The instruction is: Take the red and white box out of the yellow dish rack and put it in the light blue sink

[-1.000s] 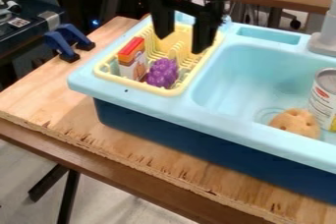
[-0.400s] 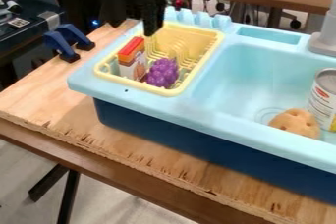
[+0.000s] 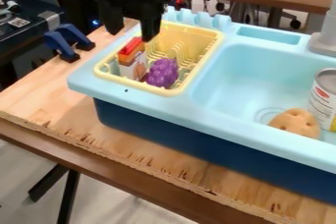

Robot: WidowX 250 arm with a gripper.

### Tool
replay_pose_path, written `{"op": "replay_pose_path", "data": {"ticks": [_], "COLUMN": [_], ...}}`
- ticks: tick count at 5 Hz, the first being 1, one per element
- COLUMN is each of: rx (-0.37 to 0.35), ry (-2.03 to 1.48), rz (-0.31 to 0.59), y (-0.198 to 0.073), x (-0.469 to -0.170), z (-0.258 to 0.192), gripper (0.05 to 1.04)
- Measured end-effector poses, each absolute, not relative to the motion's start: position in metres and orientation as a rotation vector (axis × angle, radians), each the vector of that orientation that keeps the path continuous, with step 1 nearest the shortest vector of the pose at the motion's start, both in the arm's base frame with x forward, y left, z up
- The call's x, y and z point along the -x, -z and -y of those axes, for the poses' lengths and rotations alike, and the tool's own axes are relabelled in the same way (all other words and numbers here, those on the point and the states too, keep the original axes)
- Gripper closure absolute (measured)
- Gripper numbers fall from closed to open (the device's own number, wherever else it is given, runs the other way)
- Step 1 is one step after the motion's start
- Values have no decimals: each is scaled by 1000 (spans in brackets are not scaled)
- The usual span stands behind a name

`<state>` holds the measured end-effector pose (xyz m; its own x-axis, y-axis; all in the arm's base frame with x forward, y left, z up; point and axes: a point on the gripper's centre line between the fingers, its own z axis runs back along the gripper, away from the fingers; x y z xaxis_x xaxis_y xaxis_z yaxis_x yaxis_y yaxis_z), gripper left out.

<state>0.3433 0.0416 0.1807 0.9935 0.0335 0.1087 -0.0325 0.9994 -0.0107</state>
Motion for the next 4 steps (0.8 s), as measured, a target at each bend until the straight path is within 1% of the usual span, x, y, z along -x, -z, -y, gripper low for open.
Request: {"op": "replay_pose_path", "data": {"ticks": [2, 4], "rx": [16, 21], "ry": [-35, -69], "rz": [93, 36], "y": [-174, -162], "x": [-348, -349], "z": [-40, -42], "gripper": [81, 81]}}
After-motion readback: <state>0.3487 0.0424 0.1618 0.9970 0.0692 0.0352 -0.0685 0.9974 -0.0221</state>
